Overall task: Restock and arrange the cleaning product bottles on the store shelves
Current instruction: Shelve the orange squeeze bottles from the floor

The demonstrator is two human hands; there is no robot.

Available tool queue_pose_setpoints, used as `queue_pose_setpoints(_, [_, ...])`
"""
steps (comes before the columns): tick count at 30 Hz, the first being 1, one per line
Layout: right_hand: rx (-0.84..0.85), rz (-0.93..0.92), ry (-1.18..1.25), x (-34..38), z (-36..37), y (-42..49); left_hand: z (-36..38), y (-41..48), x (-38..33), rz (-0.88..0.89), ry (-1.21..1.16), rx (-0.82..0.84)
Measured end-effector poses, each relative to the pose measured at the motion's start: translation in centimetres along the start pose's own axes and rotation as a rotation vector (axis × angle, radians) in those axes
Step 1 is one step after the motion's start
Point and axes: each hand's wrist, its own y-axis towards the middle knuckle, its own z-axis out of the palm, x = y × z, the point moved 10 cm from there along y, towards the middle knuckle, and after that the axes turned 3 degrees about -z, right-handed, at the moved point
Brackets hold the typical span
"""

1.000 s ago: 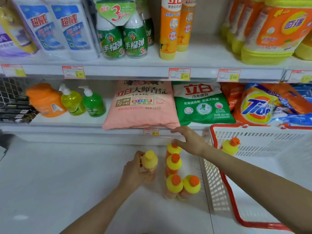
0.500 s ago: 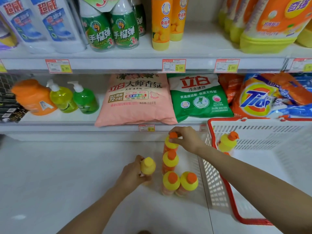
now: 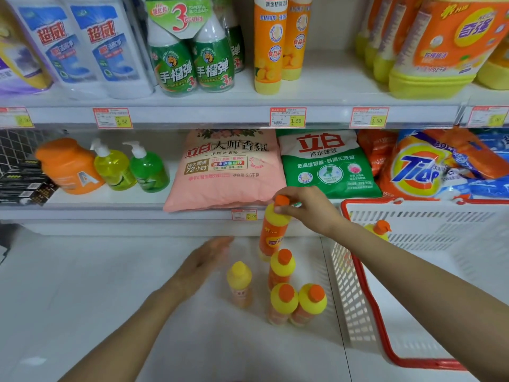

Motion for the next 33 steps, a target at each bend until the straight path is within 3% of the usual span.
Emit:
queue_pose_setpoints(2, [-0.014, -0.024, -0.002, 1.0, -0.9, 0.2, -0.7, 0.8, -3.8, 0.106, -0.046, -0.126])
queue_pose_setpoints(7, [-0.051, -0.069, 0.018, 3.1, -2.2, 0.0, 3.5, 4.8, -8.3, 0.129, 0.073, -0.088])
queue_pose_setpoints(11, [-0.075, -0.015, 0.111, 2.1, -2.0, -1.0, 3.8, 5.9, -8.8, 0.165, 0.139, -0.146])
queue_pose_setpoints(16, [-0.039, 0.127, 0.352, -0.9, -0.4, -2.9, 2.6, 6.0, -6.4, 0.155, 0.058, -0.226])
queue_pose_setpoints(20, [0.327, 0.222, 0.155, -4.0, 5.4, -5.6, 1.6, 6.1, -6.3, 0.163, 0.073, -0.262])
queue_pose_setpoints(22, [0.414, 0.204, 0.073, -4.6, 7.8, -6.4, 1.4, 6.1, -6.5, 0.167, 0.06, -0.27])
queue_pose_setpoints(28, [0.236, 0.144, 0.038, -5.4, 6.4, -6.1, 0.8, 5.5, -8.4, 0.202, 0.036, -0.276])
queue_pose_setpoints(33, [0.046, 0.086, 0.069, -2.7, -2.5, -4.0, -1.5, 4.2, -12.8, 0.313, -0.012, -0.347])
